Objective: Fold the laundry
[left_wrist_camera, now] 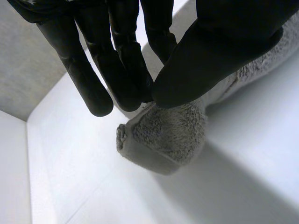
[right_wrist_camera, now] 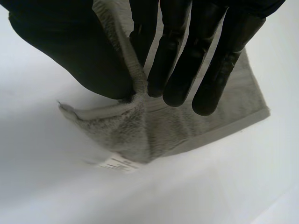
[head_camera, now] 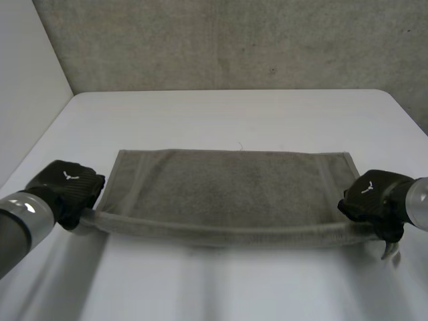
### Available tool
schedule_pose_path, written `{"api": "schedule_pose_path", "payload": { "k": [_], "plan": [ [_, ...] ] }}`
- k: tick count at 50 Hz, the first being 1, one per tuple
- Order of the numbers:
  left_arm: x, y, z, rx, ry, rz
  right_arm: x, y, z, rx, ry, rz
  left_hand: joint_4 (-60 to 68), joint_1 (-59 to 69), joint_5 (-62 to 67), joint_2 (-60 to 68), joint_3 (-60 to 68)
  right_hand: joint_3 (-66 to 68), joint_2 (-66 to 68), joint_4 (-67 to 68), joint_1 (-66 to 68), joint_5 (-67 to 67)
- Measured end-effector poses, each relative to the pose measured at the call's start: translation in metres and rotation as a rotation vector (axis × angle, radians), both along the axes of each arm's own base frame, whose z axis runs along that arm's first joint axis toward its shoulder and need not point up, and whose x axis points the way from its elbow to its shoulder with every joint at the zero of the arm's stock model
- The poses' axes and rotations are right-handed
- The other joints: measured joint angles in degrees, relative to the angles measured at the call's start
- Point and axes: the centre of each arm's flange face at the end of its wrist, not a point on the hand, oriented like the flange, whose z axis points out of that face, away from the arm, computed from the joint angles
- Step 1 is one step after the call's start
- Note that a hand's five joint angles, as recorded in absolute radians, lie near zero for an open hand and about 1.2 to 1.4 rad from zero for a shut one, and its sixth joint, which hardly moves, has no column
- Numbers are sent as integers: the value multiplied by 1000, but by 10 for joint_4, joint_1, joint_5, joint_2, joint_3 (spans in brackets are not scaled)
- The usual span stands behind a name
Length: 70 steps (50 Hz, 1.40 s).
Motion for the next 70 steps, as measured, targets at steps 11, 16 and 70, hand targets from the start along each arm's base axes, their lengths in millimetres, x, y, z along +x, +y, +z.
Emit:
{"api": "schedule_pose_path", "payload": {
  "k": [11, 16, 70],
  "plan": [
    [-26, -66, -46, -104, 22, -23, 19, -79, -42, -264, 24, -38, 0, 0, 0, 0, 0, 0, 0, 0, 0, 1],
    [-44, -107, -60, -228, 53, -28, 40, -111, -68, -429, 11, -27, 0, 0, 0, 0, 0, 0, 0, 0, 0, 1],
    [-75, -168, -21, -594, 188, -37, 21, -187, -30, -624, -605, -204, -588, -575, -578, -588, -585, -360, -355, -373, -281, -363]
  ]
}}
